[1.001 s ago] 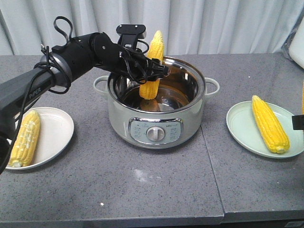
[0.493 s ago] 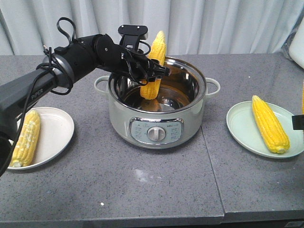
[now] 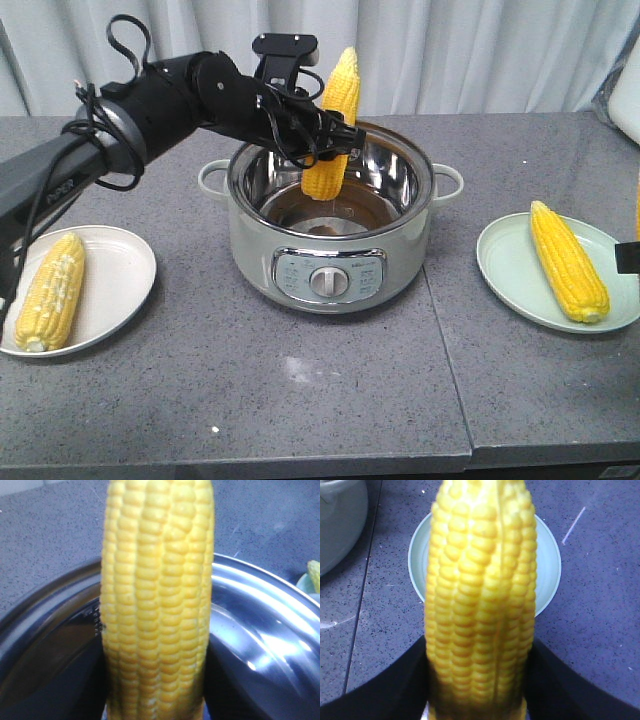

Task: Distribute corn equally
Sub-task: 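Grasp the last corn cob and lift it from the pot, then carry the cob in the left gripper above the cream plate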

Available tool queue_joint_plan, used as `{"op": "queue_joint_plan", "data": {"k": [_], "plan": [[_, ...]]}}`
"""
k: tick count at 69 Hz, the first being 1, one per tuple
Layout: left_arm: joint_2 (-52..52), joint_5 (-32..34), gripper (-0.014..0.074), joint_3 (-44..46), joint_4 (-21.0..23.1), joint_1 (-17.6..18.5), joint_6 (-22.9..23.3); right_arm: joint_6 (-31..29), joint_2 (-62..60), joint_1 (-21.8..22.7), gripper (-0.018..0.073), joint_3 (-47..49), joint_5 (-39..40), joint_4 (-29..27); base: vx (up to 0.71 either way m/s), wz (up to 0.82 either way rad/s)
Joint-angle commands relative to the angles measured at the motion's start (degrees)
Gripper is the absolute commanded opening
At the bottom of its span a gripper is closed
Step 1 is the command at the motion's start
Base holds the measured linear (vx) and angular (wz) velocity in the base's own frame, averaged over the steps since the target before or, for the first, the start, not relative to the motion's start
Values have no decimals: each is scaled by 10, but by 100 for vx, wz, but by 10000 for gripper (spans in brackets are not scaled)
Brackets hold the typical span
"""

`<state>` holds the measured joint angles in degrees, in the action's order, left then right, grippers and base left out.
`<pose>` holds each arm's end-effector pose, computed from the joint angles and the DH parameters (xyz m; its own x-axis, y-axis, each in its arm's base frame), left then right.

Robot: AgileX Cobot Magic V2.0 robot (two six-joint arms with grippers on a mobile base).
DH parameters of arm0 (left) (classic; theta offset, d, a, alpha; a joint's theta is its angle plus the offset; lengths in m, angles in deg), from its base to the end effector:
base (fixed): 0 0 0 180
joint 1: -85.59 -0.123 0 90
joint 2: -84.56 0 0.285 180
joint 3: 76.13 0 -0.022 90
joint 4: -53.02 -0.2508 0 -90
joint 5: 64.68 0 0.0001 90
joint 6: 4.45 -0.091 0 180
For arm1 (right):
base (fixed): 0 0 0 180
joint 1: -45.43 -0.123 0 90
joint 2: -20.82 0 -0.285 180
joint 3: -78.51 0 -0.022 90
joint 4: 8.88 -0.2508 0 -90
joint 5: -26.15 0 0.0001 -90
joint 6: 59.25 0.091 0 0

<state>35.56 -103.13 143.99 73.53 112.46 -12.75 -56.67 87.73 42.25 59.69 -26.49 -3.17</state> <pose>0.4446 -0.2475 0.3021 -0.6211 0.1619 -0.7669 0.5136 0.8232 -0.2422 0.1971 0.0037 0.3581 -0.7446 -0.0569 -0.6651 -0.0143 0.9975 -0.0693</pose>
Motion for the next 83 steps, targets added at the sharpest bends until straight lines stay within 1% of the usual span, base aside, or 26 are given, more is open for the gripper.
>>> {"op": "queue_joint_plan", "data": {"k": [1,5,11,20,29,34,40,49,69,76,83], "plan": [[-58,18,133,16,-12,2,0,-2,-10,4,194,16,32,7,0,0],[-68,6,133,16,-25,1,2,-2,-10,4,194,16,32,7,0,0],[-81,-20,133,16,-42,-1,20,-2,-10,4,194,16,32,7,0,0],[-99,-50,133,16,-86,-11,70,-2,-10,4,194,16,32,7,0,0],[-122,-82,133,16,-160,-24,129,-2,-10,4,194,16,32,7,0,0],[-135,-101,133,16,-192,-30,162,-2,-10,4,194,16,32,7,0,0],[-152,-128,133,16,-212,-35,184,-2,-10,4,194,16,32,7,0,0],[-176,-170,133,16,-215,-48,185,-2,-10,4,194,16,33,7,0,0],[-217,-256,133,12,-245,-88,185,-2,-10,4,194,16,32,7,0,0],[-236,-267,133,-4,-245,-104,185,-2,-10,4,194,16,32,7,0,0],[-263,-264,133,-45,-260,-114,191,-2,-10,4,194,16,32,7,0,0]]}}
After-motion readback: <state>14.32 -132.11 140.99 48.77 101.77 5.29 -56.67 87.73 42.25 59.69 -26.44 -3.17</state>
